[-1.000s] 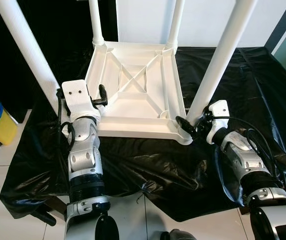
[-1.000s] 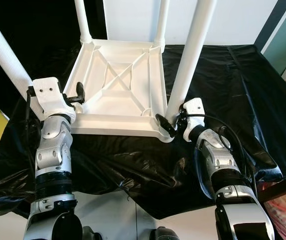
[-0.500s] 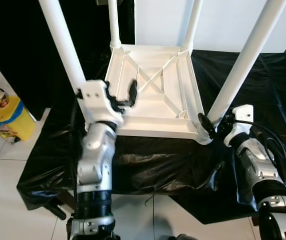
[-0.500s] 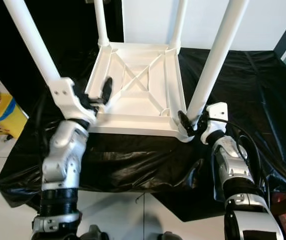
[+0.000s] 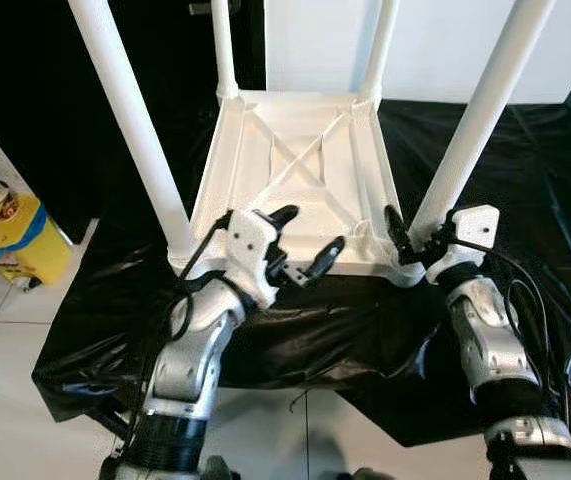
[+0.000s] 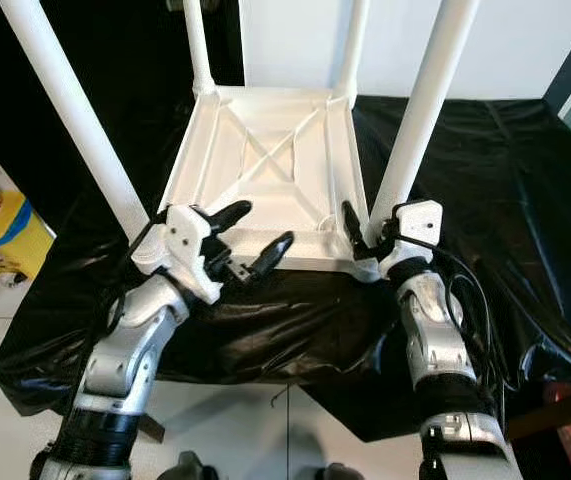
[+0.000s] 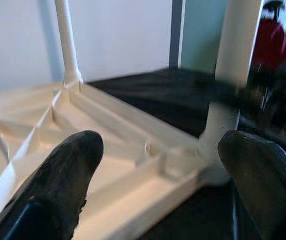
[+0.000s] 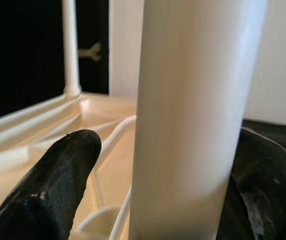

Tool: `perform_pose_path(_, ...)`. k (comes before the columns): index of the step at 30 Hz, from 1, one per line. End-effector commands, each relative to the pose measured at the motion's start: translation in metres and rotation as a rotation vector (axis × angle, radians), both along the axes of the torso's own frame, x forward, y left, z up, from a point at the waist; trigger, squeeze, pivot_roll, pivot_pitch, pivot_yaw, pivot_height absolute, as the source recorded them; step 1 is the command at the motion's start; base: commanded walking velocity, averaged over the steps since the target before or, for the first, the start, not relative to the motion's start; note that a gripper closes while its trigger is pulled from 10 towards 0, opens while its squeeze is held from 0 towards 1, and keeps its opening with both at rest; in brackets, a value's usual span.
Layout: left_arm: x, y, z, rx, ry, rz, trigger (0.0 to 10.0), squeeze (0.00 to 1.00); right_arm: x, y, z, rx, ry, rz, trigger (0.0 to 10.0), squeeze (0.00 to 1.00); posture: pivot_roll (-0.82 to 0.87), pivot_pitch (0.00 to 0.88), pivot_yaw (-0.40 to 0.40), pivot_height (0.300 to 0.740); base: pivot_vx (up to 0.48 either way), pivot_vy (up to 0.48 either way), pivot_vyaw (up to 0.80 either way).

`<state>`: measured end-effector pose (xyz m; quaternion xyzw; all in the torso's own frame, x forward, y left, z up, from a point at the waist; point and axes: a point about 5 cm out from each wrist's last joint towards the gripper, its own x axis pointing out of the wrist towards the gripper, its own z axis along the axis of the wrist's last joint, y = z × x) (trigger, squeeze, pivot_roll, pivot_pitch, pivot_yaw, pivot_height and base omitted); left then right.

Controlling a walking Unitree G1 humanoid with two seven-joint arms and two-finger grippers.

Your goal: Building children table

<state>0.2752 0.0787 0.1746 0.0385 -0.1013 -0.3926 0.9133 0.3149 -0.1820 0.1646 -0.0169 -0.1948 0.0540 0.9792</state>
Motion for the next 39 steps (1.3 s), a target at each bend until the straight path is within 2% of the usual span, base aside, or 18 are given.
perform_pose_path(1, -0.005, -0.004, 0.002, 0.016, -0.029, -0.033, 10.0, 0.00, -0.003, 0.003, 0.014, 0.032, -0.019, -0.065, 10.0, 0.00, -0.04, 0.020, -0.033, 0.740, 0.000, 0.000, 0.00)
perform_pose_path(5, -0.006, -0.003, 0.002, 0.025, -0.036, -0.054, 10.0, 0.00, -0.003, 0.007, 0.022, 0.044, -0.024, -0.082, 10.0, 0.00, -0.04, 0.020, -0.033, 0.740, 0.000, 0.000, 0.00)
perform_pose_path(10, -0.012, -0.006, 0.001, 0.061, -0.041, -0.128, 10.0, 0.00, 0.004, 0.015, 0.046, 0.046, -0.050, -0.124, 10.0, 0.00, -0.04, 0.020, -0.035, 0.740, 0.000, 0.000, 0.00)
perform_pose_path(14, -0.015, -0.008, 0.000, 0.073, -0.039, -0.158, 10.0, 0.00, 0.007, 0.015, 0.053, 0.049, -0.053, -0.138, 10.0, 0.00, -0.04, 0.018, -0.037, 0.740, 0.000, 0.000, 0.00)
perform_pose_path(17, -0.023, -0.005, -0.013, 0.153, -0.002, -0.231, 10.0, 0.00, 0.010, 0.016, 0.061, 0.047, -0.032, -0.177, 10.0, 0.00, -0.03, 0.019, -0.039, 0.740, 0.000, 0.000, 0.00)
perform_pose_path(20, -0.024, -0.002, -0.020, 0.191, 0.014, -0.240, 10.0, 0.00, 0.010, 0.016, 0.062, 0.054, -0.002, -0.196, 10.0, 0.00, -0.04, 0.019, -0.037, 0.740, 0.000, 0.000, 0.00)
perform_pose_path(28, -0.024, 0.002, -0.023, 0.215, 0.024, -0.231, 10.0, 0.00, 0.011, 0.019, 0.069, 0.056, 0.030, -0.213, 9.9, 0.00, -0.04, 0.018, -0.036, 0.740, 0.000, 0.000, 0.00)
perform_pose_path(29, -0.024, 0.003, -0.024, 0.226, 0.022, -0.226, 10.0, 0.00, 0.012, 0.020, 0.071, 0.054, 0.046, -0.210, 0.0, 0.00, -0.04, 0.018, -0.040, 0.740, 0.000, 0.000, 0.00)
perform_pose_path(31, -0.023, 0.003, -0.023, 0.227, 0.022, -0.224, 10.0, 0.00, 0.013, 0.020, 0.071, 0.053, 0.051, -0.209, 0.0, 0.00, -0.04, 0.018, -0.040, 0.740, 0.000, 0.000, 0.00)
perform_pose_path(32, -0.023, 0.004, -0.023, 0.228, 0.022, -0.221, 10.0, 0.00, 0.013, 0.020, 0.071, 0.044, 0.058, -0.209, 10.0, 0.00, -0.04, 0.019, -0.041, 0.740, 0.000, 0.000, 0.00)
perform_pose_path(34, -0.023, 0.005, -0.023, 0.228, 0.022, -0.220, 10.0, 0.00, 0.013, 0.020, 0.071, 0.038, 0.061, -0.209, 10.0, 0.00, -0.04, 0.020, -0.042, 0.740, 0.000, 0.000, 0.00)
perform_pose_path(35, -0.023, 0.008, -0.022, 0.230, 0.023, -0.216, 10.0, 0.00, 0.012, 0.021, 0.072, 0.026, 0.074, -0.209, 0.0, 0.00, -0.04, 0.022, -0.045, 0.740, 0.000, 0.000, 0.00)
perform_pose_path(38, -0.022, 0.010, -0.022, 0.227, 0.023, -0.211, 10.0, 0.00, 0.011, 0.021, 0.072, 0.020, 0.079, -0.209, 0.0, 0.00, -0.04, 0.024, -0.049, 0.740, 0.000, 0.000, 0.00)
perform_pose_path(39, -0.022, 0.011, -0.021, 0.224, 0.023, -0.204, 10.0, 0.00, 0.011, 0.021, 0.072, 0.015, 0.084, -0.209, 10.0, 0.00, -0.04, 0.024, -0.049, 0.740, 0.000, 0.000, 0.00)
